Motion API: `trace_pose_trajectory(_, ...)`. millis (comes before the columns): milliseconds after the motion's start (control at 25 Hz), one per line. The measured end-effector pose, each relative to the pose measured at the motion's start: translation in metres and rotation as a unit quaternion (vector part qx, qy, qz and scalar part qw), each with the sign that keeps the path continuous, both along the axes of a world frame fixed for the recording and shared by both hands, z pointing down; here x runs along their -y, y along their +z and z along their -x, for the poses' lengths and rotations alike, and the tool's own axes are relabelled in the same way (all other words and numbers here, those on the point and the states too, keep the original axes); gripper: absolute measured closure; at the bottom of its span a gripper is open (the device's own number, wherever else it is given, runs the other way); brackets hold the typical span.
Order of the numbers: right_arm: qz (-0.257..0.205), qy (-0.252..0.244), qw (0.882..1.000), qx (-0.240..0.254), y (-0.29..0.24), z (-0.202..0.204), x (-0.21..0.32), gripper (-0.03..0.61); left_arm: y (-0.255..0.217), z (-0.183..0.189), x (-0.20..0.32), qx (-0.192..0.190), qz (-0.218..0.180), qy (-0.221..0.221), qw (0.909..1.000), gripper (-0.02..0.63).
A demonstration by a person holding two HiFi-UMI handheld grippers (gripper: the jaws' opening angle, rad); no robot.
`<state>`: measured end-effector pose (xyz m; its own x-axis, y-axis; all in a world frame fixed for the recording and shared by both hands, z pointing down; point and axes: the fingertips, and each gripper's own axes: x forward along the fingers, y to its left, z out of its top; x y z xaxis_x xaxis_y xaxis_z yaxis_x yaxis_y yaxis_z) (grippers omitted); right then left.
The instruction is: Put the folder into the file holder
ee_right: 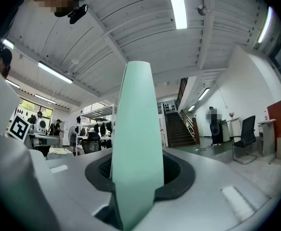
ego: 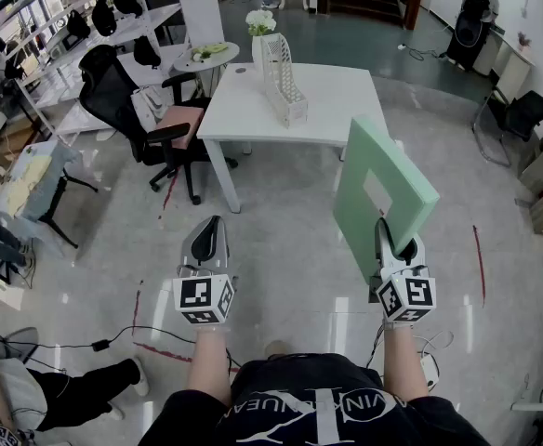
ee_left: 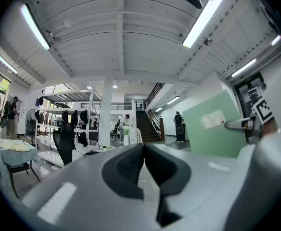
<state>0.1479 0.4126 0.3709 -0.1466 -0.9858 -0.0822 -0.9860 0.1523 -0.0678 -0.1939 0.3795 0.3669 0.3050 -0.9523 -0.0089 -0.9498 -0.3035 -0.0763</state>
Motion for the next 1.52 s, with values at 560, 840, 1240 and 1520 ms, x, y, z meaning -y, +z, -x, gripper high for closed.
trace_pose_trajectory(560,-0.001,0.044,0.999,0.022,0.015,0.020,0.017,0.411,0.018,0.019,0.041,-0.016,0.014,0.038,0.9990,0.614)
trace_pose_trajectory(840,-0.005,0.051,0.999,0.014,0.008,0.016,0.035,0.407,0.021,0.018,0.063,-0.018,0.018,0.054,0.9983,0.614)
trace_pose_trajectory(1240,-0.012,0.010,1.000,0.018,0.003,0.019,0.132,0.408,0.024,0.023,0.140,-0.033,0.022,0.015,0.9991,0.614)
trace_pose_trajectory(1520,-0.014,-0.030,0.999,0.015,-0.008,0.012,0.220,0.408,0.014,0.004,0.211,-0.036,0.015,-0.012,0.9992,0.614)
